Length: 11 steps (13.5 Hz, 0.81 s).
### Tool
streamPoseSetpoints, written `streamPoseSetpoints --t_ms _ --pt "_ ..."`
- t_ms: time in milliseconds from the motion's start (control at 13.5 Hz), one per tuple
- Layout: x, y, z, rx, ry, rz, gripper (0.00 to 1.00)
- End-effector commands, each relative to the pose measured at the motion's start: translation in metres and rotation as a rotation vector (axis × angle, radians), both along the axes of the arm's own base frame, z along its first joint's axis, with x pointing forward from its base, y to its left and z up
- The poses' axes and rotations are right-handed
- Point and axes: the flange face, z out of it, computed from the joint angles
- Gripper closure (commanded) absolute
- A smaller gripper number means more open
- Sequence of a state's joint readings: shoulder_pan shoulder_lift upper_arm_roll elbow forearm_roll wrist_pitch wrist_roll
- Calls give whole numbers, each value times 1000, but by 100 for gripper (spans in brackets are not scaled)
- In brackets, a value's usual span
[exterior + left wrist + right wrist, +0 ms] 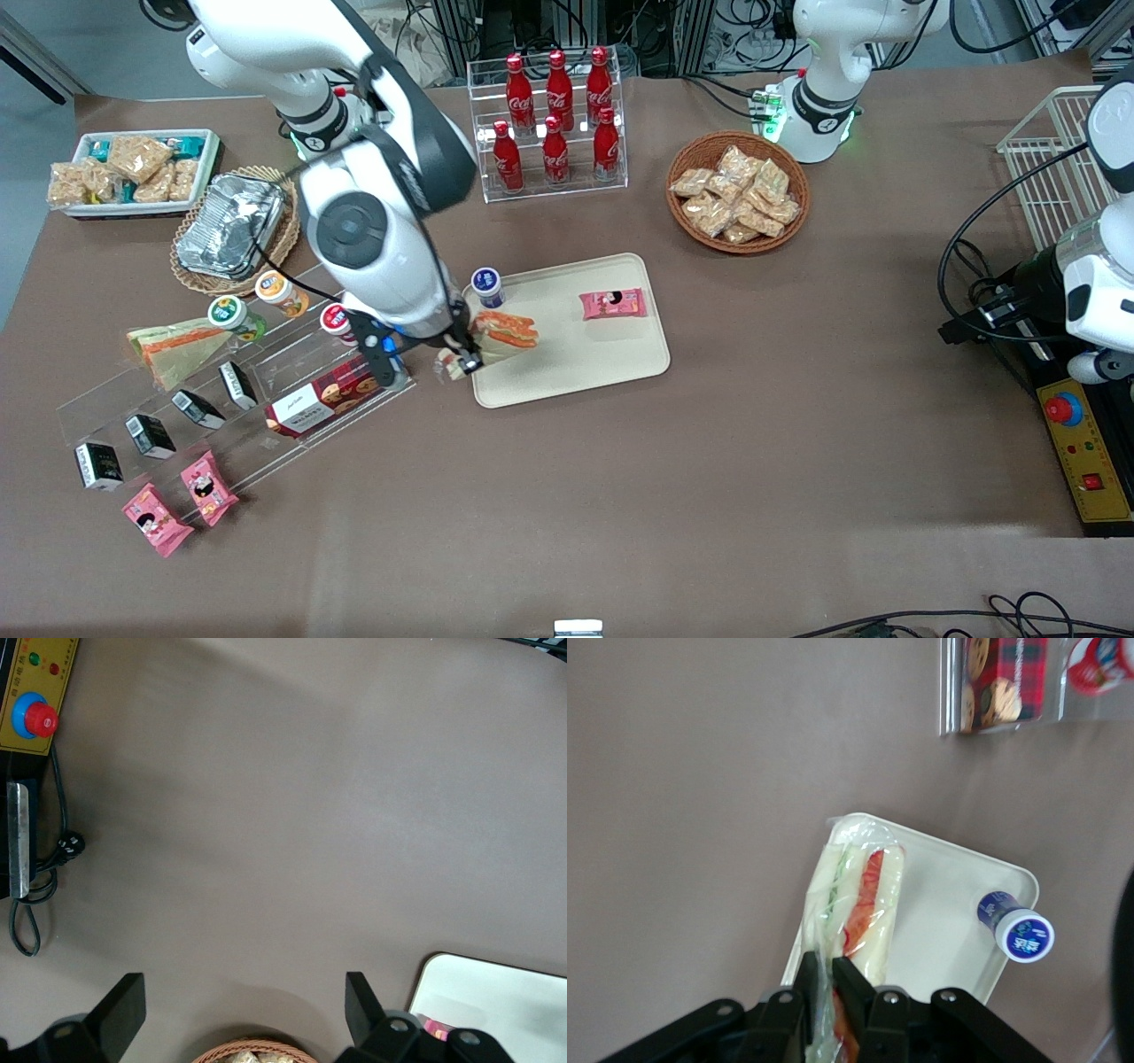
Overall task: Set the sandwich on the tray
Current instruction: 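Carry the sandwich over the cream tray with the right gripper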
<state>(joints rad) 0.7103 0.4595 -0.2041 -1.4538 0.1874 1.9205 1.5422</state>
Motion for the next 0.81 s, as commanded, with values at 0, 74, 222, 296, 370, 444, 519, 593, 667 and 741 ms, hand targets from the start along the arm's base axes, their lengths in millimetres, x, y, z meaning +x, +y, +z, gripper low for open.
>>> streamPoseSetpoints --t_ms 0,74,222,296,370,444,519,593,667,741 --pt "-4 12 -38 -14 5 -16 100" --pt "-11 21 -53 -16 -4 -36 100" --pt "-23 39 -85 5 -53 -114 100" --pt "-23 43 -90 12 -64 -152 100" --pt "-31 57 -94 15 -69 -164 100" --pt "-34 64 -104 13 -71 -166 100" --pt "-37 69 -112 10 -70 -182 100" --pt "-40 75 -120 8 -70 -202 100" --pt "-43 79 -129 5 -71 -213 100" --pt "-43 81 -140 -1 -72 -214 100"
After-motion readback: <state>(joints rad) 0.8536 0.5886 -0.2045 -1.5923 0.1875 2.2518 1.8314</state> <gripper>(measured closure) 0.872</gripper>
